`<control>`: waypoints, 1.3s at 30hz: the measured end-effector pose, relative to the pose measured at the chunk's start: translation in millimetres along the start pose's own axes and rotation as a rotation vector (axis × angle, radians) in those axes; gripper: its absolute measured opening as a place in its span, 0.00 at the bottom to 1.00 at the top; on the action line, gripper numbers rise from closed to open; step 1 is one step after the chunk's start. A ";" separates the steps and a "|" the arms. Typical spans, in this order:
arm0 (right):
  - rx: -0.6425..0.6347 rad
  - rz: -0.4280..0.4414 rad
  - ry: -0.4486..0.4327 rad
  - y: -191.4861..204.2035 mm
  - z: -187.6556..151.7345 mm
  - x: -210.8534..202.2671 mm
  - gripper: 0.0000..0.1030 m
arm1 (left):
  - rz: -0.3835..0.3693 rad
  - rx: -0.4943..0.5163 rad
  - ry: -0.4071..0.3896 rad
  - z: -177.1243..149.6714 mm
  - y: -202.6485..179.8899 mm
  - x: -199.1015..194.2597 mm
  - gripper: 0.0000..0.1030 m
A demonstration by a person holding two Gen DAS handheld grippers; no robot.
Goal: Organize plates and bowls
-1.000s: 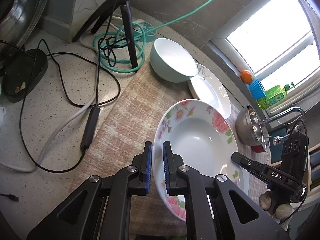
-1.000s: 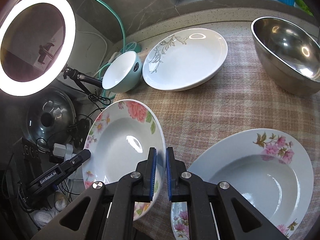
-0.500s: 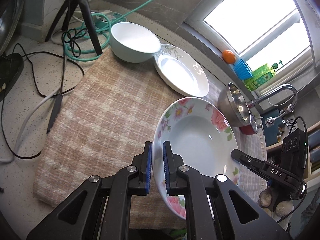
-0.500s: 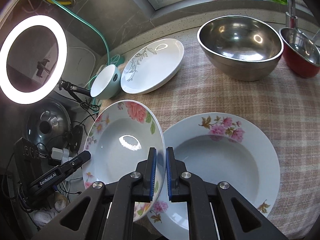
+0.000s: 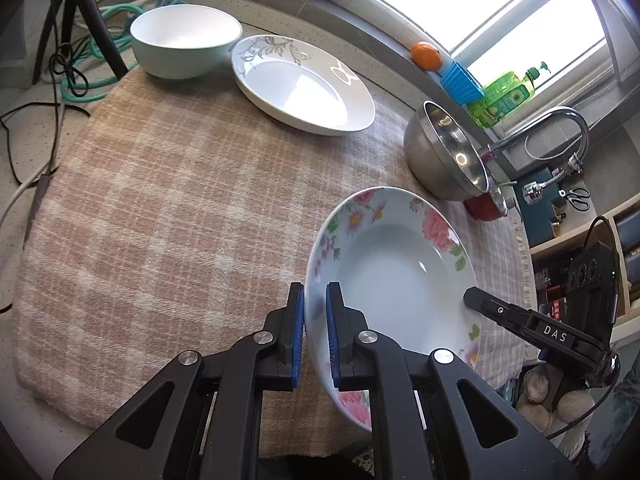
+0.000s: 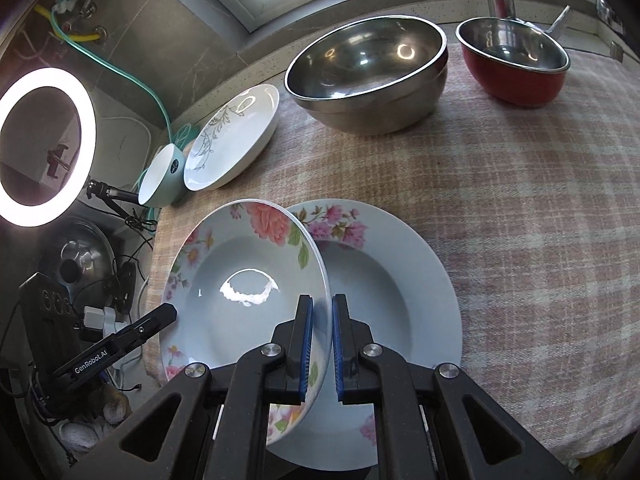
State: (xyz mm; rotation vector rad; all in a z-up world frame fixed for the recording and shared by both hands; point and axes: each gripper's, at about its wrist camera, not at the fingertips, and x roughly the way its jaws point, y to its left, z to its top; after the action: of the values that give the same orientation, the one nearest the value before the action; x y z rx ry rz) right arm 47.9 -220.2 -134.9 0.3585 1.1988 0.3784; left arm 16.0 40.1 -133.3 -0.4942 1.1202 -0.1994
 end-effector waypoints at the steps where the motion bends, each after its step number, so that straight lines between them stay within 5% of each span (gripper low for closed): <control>1: 0.002 -0.005 -0.003 -2.5 -0.3 -1.3 0.08 | -0.001 0.005 0.006 -0.8 -1.6 1.4 0.09; 18: 0.045 -0.042 -0.004 -40.4 -10.2 -10.2 0.09 | 0.013 0.058 0.059 -11.1 -28.2 23.2 0.09; 39: 0.012 -0.077 -0.006 -40.6 -11.5 -3.3 0.10 | 0.091 0.156 0.041 -15.7 -42.9 28.5 0.10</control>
State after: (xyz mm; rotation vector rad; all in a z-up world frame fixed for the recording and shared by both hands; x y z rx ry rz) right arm 39.7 -256.8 -154.6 0.3223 1.2058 0.3035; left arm 18.1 -13.0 -141.4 -0.3009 1.1549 -0.2160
